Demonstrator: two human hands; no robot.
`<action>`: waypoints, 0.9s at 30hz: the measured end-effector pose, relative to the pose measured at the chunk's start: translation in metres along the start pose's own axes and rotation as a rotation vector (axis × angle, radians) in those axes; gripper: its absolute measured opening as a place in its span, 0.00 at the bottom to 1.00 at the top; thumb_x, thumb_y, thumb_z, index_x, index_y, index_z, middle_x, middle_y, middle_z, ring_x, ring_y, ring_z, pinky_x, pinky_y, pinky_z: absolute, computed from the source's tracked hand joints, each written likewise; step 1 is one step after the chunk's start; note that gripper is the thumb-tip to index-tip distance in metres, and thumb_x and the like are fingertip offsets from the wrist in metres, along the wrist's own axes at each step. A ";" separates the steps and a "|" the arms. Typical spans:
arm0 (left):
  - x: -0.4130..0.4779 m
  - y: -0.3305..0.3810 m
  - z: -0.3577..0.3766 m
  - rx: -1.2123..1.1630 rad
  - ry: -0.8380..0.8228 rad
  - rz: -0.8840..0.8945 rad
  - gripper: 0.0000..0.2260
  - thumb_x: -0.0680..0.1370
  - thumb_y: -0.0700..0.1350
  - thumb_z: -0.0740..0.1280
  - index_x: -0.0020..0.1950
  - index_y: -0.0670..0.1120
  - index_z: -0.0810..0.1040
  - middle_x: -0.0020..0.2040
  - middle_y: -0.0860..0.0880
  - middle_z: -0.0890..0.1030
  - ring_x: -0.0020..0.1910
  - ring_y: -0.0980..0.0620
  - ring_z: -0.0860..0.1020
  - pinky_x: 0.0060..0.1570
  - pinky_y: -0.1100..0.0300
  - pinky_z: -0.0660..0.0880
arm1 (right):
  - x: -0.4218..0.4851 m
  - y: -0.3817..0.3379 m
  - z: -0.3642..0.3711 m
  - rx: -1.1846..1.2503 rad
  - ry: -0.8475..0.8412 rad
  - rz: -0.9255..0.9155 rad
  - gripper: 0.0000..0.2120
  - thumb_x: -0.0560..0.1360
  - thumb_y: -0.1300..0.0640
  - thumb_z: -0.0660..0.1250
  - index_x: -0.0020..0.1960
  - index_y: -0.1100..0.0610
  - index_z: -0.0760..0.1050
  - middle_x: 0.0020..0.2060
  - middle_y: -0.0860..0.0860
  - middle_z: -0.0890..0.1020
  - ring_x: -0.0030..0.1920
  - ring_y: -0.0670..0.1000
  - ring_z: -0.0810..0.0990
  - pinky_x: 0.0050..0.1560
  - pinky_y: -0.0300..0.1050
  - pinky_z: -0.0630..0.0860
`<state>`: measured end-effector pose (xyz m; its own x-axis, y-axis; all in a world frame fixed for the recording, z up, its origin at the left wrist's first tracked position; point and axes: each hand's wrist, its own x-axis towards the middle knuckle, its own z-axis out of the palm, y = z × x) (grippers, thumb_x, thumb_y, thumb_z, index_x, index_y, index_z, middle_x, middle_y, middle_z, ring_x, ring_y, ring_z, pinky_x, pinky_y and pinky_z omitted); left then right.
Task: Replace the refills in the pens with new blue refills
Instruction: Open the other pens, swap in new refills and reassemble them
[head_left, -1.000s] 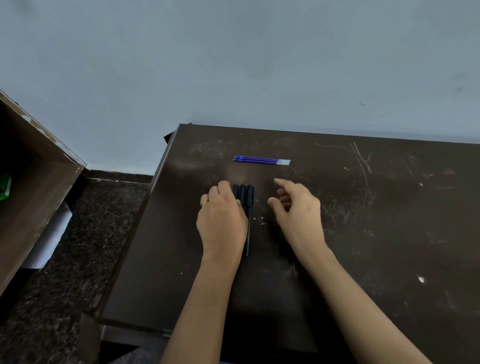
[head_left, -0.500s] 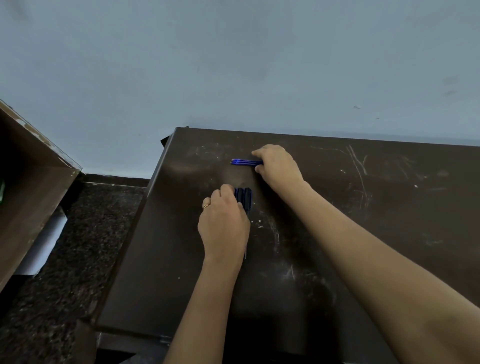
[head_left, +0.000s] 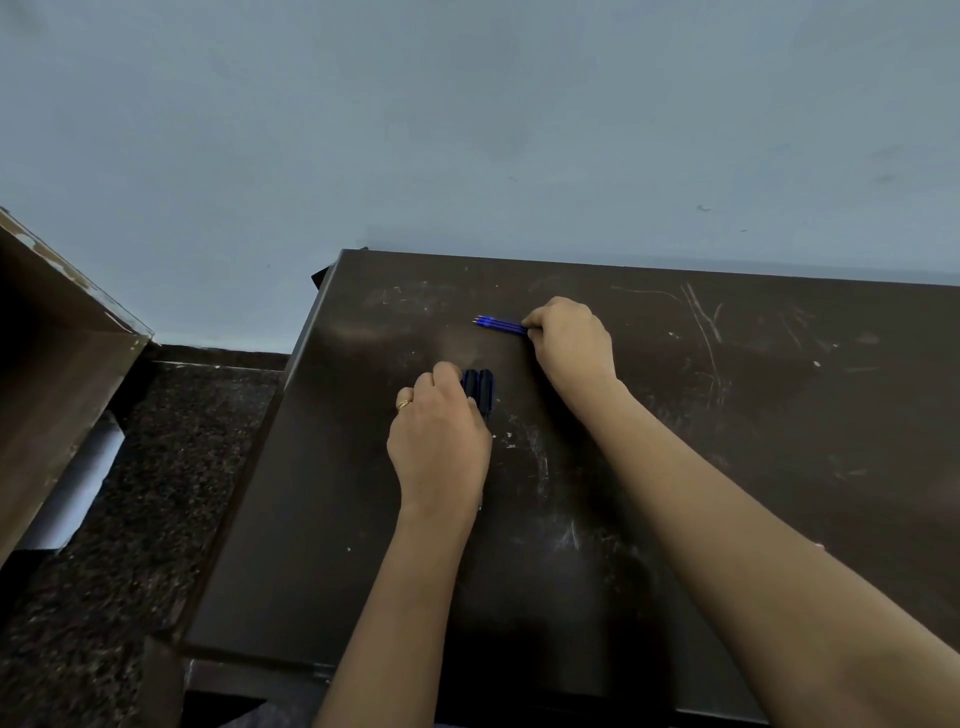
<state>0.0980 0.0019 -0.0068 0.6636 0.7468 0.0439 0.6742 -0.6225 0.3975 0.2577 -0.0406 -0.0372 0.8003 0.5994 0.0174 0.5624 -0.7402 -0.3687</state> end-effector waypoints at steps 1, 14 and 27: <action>0.000 0.001 0.000 0.000 0.002 0.001 0.10 0.79 0.44 0.61 0.60 0.45 0.71 0.55 0.47 0.77 0.56 0.48 0.73 0.41 0.59 0.66 | -0.005 0.004 -0.002 0.016 0.013 0.022 0.12 0.78 0.62 0.60 0.56 0.57 0.80 0.54 0.56 0.78 0.54 0.59 0.77 0.51 0.56 0.77; -0.005 0.009 0.001 -0.025 0.005 0.032 0.11 0.78 0.42 0.64 0.60 0.43 0.73 0.53 0.45 0.78 0.55 0.45 0.74 0.41 0.58 0.67 | -0.111 0.072 -0.020 0.141 0.269 0.370 0.11 0.77 0.60 0.62 0.53 0.61 0.81 0.48 0.58 0.78 0.49 0.60 0.77 0.44 0.55 0.77; -0.005 0.008 0.000 -0.020 0.004 0.016 0.12 0.78 0.41 0.64 0.60 0.42 0.73 0.55 0.43 0.79 0.57 0.43 0.74 0.42 0.56 0.66 | -0.160 0.062 -0.008 0.181 0.401 0.526 0.13 0.80 0.60 0.59 0.53 0.67 0.79 0.46 0.57 0.76 0.48 0.58 0.75 0.42 0.49 0.73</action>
<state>0.1007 -0.0068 -0.0038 0.6732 0.7374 0.0541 0.6565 -0.6298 0.4151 0.1662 -0.1850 -0.0555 0.9923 -0.0110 0.1234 0.0620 -0.8184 -0.5713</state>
